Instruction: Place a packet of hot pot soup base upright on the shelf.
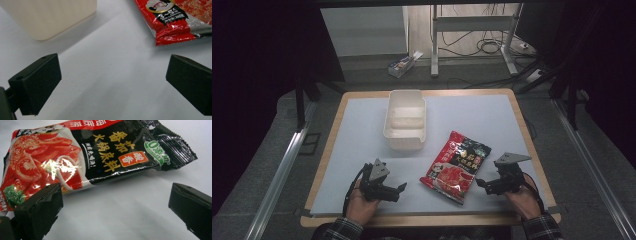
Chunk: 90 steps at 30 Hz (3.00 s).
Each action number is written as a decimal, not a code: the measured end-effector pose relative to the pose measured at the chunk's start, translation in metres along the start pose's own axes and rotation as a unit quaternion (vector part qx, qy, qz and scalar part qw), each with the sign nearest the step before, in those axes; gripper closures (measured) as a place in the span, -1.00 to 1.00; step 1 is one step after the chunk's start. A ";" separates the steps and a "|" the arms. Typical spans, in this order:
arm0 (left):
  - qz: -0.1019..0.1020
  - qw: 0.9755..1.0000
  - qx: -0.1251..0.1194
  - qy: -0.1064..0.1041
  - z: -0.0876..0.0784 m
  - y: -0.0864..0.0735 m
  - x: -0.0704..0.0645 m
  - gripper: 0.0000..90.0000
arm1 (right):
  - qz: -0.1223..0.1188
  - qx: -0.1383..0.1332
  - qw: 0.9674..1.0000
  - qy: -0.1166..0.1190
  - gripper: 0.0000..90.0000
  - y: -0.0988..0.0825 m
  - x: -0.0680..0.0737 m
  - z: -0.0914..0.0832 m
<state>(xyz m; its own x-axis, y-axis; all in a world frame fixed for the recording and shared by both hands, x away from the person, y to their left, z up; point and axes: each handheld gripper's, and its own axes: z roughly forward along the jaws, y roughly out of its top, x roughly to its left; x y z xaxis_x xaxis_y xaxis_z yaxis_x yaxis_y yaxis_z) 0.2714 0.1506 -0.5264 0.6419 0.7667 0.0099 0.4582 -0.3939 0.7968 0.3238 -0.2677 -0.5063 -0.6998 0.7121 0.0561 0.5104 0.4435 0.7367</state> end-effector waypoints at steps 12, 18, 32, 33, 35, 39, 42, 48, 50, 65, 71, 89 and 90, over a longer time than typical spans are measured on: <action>-0.003 1.000 0.007 0.000 0.000 0.005 -0.001 -0.98 | 0.006 -0.001 1.000 0.005 -0.99 -0.003 -0.008 0.001; 0.007 1.000 0.010 -0.004 -0.002 0.009 -0.004 -0.88 | 0.001 0.004 1.000 0.007 -0.98 -0.003 -0.007 0.002; 0.015 1.000 0.011 -0.002 -0.002 0.008 -0.006 -0.75 | -0.014 0.044 0.999 0.018 -0.34 0.002 0.015 0.004; 0.015 1.000 0.011 -0.002 -0.002 0.008 -0.006 -0.75 | -0.014 0.044 0.999 0.018 -0.34 0.002 0.015 0.004; 0.017 1.000 0.013 0.000 -0.001 0.008 -0.005 -0.75 | -0.036 0.053 0.997 0.044 0.39 0.004 0.020 -0.001; 0.017 1.000 0.014 0.003 -0.001 0.008 -0.005 -0.75 | -0.082 0.086 0.990 0.078 0.97 0.004 0.028 -0.001; 0.016 1.000 0.011 0.004 -0.002 0.008 -0.006 -0.73 | -0.096 0.117 0.983 0.103 0.98 0.002 0.040 0.007; 0.012 1.000 0.004 0.002 -0.003 0.009 -0.006 -0.69 | -0.114 0.121 0.978 0.129 0.98 0.005 0.060 0.018; 0.014 1.000 0.003 0.002 -0.003 0.010 -0.006 -0.69 | -0.120 0.122 0.977 0.124 0.98 0.004 0.065 0.021; 0.037 0.999 0.011 -0.022 0.000 0.018 -0.013 -0.58 | -0.152 0.091 0.975 0.137 0.98 0.025 0.101 0.058; 0.050 0.997 0.003 -0.061 0.006 0.027 -0.017 -0.45 | -0.152 0.089 0.976 0.128 0.85 0.023 0.091 0.050; 0.054 0.989 -0.013 -0.136 0.033 0.047 -0.028 1.00 | -0.083 0.041 0.994 0.063 0.11 0.015 0.032 0.016; 0.054 0.989 -0.013 -0.140 0.038 0.049 -0.030 1.00 | -0.079 0.048 0.994 0.062 0.00 0.015 0.027 0.015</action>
<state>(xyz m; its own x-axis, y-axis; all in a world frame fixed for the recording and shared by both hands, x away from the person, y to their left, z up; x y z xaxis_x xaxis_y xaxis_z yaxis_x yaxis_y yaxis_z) 0.2980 0.0893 -0.5106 0.8326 0.5494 -0.0700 0.3652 -0.4497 0.8151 0.3199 -0.2331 -0.5043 -0.8282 0.5596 0.0314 0.4305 0.5993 0.6749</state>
